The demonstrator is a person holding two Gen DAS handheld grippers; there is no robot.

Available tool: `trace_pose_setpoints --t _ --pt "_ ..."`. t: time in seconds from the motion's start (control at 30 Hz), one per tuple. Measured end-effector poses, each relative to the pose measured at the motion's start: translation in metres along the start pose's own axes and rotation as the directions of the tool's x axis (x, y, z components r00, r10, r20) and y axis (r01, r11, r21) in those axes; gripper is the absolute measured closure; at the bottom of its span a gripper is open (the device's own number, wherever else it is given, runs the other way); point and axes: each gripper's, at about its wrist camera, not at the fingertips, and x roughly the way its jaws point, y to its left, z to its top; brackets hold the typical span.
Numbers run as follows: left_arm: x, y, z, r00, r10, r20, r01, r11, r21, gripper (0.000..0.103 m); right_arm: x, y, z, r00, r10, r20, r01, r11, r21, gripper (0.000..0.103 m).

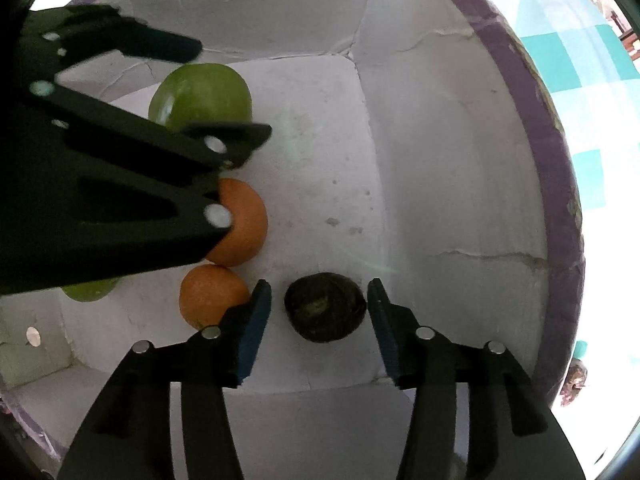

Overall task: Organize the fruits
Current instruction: 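Open both tools to drop the green apple and date into the box, then withdraw both tools from the box toward the red apple and date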

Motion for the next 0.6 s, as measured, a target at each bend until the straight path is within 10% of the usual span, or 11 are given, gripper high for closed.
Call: trace_pose_setpoints --t 0.2,0.6 --pt "-0.050 0.011 -0.026 0.997 0.009 0.078 -0.010 1.000 0.004 0.020 -0.021 0.027 -0.018 0.991 -0.125 0.048 0.123 0.992 0.029 0.018" --pt "-0.197 0.001 -0.120 0.956 0.109 0.272 -0.117 0.993 0.015 0.007 -0.163 0.096 -0.120 0.883 -0.268 0.386 0.137 0.933 0.333 0.017"
